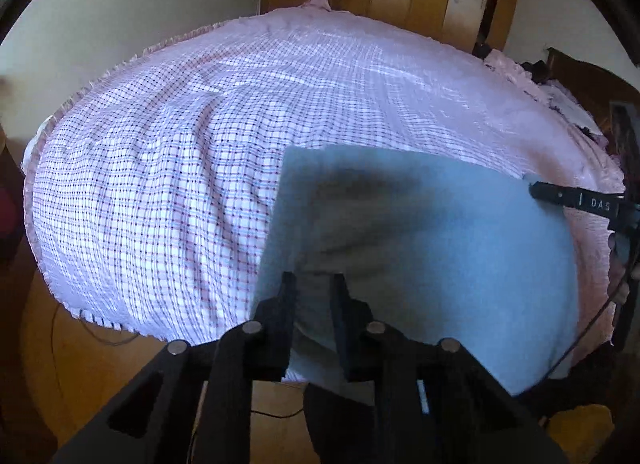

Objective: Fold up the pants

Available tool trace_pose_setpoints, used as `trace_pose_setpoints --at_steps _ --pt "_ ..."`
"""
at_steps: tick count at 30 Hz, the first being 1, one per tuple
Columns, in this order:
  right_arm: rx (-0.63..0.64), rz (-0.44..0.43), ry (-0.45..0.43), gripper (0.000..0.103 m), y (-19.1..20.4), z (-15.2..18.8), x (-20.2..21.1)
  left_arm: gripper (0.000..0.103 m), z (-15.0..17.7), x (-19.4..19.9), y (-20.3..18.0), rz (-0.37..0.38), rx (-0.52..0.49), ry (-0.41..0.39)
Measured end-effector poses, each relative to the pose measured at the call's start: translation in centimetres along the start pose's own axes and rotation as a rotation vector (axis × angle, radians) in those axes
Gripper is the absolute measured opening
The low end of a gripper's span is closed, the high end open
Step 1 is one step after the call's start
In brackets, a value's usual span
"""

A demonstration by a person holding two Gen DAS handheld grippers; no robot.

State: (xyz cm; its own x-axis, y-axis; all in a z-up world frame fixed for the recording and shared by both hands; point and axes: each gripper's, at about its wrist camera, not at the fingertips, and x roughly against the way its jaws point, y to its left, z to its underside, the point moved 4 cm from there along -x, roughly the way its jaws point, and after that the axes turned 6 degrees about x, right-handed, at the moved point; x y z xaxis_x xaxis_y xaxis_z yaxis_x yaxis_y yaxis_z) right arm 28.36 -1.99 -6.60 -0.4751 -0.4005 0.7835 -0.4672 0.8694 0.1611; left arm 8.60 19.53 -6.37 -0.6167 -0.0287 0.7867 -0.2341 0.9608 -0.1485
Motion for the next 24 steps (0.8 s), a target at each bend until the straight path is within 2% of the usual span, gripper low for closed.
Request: trace_pose_setpoints --at_steps 3,6,11,13,15,17,24 --pt "0.032 -0.009 -0.003 0.018 0.8 1.3 1.9 0.018 0.9 0.9 0.0 0.017 0.017 0.008" --pt "0.052 -0.011 0.003 0.023 1.4 3.6 3.5 0.018 1.6 0.6 0.5 -0.008 0.031 0.019" --pt "0.025 -0.021 0.039 0.024 1.4 7.2 4.7 0.018 2.2 -0.4 1.6 -0.060 0.066 0.054" --pt "-0.014 -0.034 0.056 0.029 1.2 8.4 4.9 0.018 2.2 -0.1 1.6 -0.066 0.075 0.053" --pt "-0.065 -0.065 0.069 0.047 0.9 9.3 4.9 0.018 2.1 0.4 1.5 -0.064 0.080 0.048" --pt "-0.108 -0.108 0.077 0.055 0.7 9.9 4.6 0.018 2.0 1.0 1.1 -0.053 0.085 0.041" --pt "-0.211 -0.179 0.111 0.055 0.3 11.3 2.6 0.034 1.8 2.7 -1.5 0.000 0.047 0.028"
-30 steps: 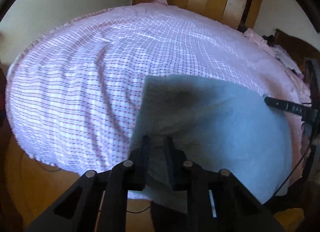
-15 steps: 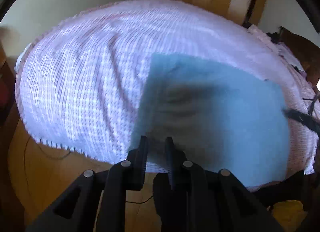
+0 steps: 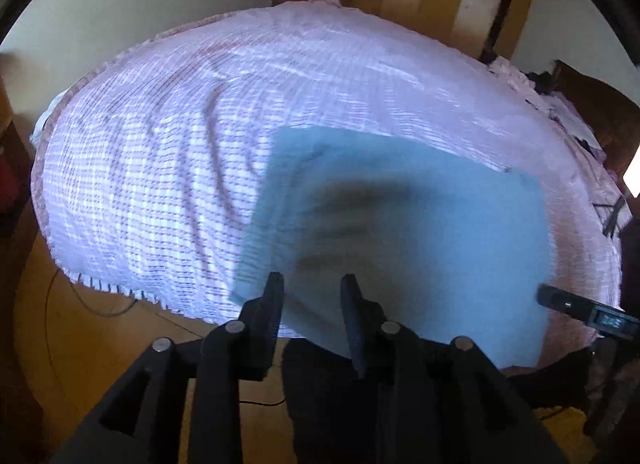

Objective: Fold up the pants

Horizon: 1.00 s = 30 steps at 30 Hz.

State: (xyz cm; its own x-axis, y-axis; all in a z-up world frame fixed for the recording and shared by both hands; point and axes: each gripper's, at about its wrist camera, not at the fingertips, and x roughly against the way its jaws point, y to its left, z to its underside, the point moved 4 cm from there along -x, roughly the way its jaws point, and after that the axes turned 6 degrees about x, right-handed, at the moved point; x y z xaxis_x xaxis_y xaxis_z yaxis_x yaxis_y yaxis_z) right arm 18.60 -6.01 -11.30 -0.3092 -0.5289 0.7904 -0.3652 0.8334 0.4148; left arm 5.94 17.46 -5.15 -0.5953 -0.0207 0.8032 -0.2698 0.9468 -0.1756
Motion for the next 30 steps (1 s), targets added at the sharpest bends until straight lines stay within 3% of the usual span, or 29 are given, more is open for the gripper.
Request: trace_pose_setpoints --at_steps 5,9,15,17,21,24,30 --pt "-0.055 -0.047 -0.001 0.058 -1.1 0.9 -1.1 0.039 0.3 -1.2 -1.7 -0.027 -0.061 0.037" --pt "-0.093 -0.134 -0.043 0.070 -1.7 1.4 -1.0 0.039 0.7 -2.7 -2.4 -0.025 -0.061 0.066" --pt "-0.117 -0.115 -0.034 0.078 -1.6 1.0 -1.0 0.043 1.0 -3.8 -2.4 -0.044 -0.075 0.073" --pt "-0.101 -0.097 -0.048 0.078 -1.1 0.9 -0.9 0.043 0.9 -3.9 -2.2 -0.042 -0.051 0.082" --pt "-0.150 -0.196 -0.058 0.073 -0.6 1.3 -0.2 0.045 0.9 -3.7 -2.2 -0.052 -0.039 0.078" --pt "-0.119 -0.173 -0.056 0.071 -0.9 1.5 -0.6 0.048 0.9 -3.9 -2.1 -0.064 -0.024 0.077" --pt "-0.171 -0.257 -0.076 0.065 -2.1 1.9 -0.9 0.053 0.6 -4.0 -1.9 -0.068 0.013 0.096"
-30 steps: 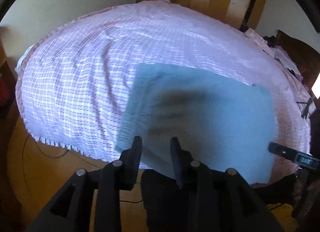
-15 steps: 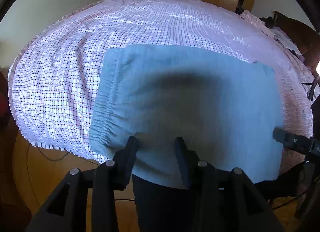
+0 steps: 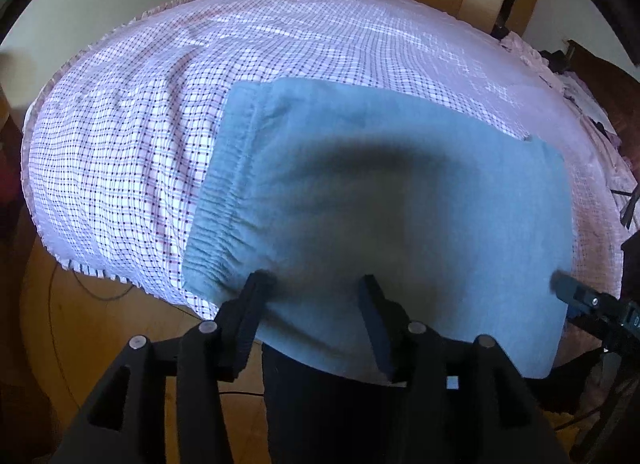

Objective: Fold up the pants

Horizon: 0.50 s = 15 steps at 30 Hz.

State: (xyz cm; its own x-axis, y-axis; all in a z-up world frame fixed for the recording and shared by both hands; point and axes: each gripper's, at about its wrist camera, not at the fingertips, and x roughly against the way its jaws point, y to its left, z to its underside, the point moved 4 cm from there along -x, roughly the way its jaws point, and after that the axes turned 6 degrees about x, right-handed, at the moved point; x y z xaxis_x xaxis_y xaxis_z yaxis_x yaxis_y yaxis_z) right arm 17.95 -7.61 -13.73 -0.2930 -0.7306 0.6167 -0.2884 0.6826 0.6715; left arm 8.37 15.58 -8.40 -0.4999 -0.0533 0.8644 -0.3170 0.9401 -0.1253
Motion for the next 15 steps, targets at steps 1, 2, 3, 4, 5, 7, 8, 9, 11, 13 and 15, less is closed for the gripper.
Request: trace_pose_setpoints --at_steps 1,2,3,4,5,7,8,9,11,13,15 --pt "-0.010 -0.006 -0.003 0.065 -0.1 0.0 0.0 0.053 0.0 -0.1 0.0 -0.004 0.002 0.001" --pt "-0.021 -0.011 -0.005 0.065 -0.3 -0.1 0.0 0.053 0.0 0.0 -0.1 -0.012 0.001 0.001" --pt "-0.048 -0.024 -0.007 0.065 -0.5 -0.1 0.0 0.053 0.0 0.0 -0.2 -0.019 -0.003 0.000" --pt "-0.062 -0.032 -0.007 0.065 -1.2 -0.2 0.3 0.053 0.0 0.1 -0.4 -0.029 -0.009 0.000" --pt "-0.079 -0.040 -0.005 0.064 -1.5 -0.2 0.4 0.053 0.0 0.1 -0.4 -0.037 -0.016 -0.001" --pt "-0.080 -0.030 -0.003 0.060 -2.0 -0.1 0.9 0.053 -0.1 0.1 -0.5 -0.046 -0.023 -0.001" --pt "-0.071 -0.016 -0.002 0.056 -1.9 -0.1 1.0 0.053 -0.1 0.1 -0.6 -0.050 -0.023 -0.001" --pt "-0.062 -0.006 -0.001 0.053 -2.2 0.1 1.5 0.053 -0.1 0.1 -0.5 -0.051 -0.021 0.001" --pt "-0.040 0.024 0.000 0.048 -2.3 0.4 1.9 0.052 -0.2 0.3 -0.5 -0.052 -0.014 0.004" --pt "-0.015 0.055 0.002 0.040 -1.8 0.5 1.7 0.052 -0.2 0.7 -0.5 -0.049 -0.013 0.002" --pt "0.006 0.065 0.001 0.028 -1.2 0.4 1.5 0.052 -0.3 1.2 -0.5 -0.044 -0.012 -0.006"
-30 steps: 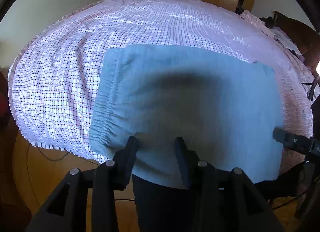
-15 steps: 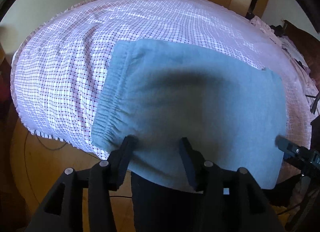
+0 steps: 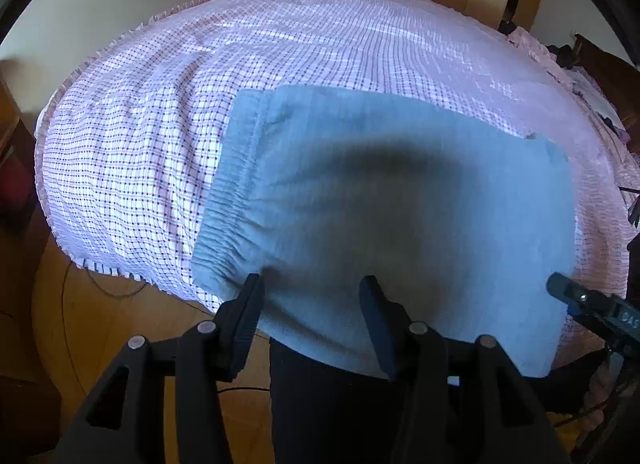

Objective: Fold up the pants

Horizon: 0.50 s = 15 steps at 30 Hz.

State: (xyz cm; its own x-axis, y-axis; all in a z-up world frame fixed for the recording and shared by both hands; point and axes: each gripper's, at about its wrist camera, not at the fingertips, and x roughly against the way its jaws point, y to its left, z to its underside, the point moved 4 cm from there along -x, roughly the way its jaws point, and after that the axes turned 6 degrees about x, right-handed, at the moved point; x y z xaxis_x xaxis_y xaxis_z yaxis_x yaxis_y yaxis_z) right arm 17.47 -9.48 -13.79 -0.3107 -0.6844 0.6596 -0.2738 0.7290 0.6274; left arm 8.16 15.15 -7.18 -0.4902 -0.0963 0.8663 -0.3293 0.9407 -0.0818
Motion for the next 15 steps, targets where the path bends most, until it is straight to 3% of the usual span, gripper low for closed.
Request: trace_pose_setpoints --at_steps 8,15 --pt "0.121 0.067 -0.040 0.011 4.4 -0.8 0.1 0.052 -0.6 1.5 0.4 0.029 0.013 -0.036" --pt "0.242 0.086 -0.064 0.009 8.0 -0.9 1.2 0.052 -0.8 2.3 1.4 0.038 0.043 -0.060"
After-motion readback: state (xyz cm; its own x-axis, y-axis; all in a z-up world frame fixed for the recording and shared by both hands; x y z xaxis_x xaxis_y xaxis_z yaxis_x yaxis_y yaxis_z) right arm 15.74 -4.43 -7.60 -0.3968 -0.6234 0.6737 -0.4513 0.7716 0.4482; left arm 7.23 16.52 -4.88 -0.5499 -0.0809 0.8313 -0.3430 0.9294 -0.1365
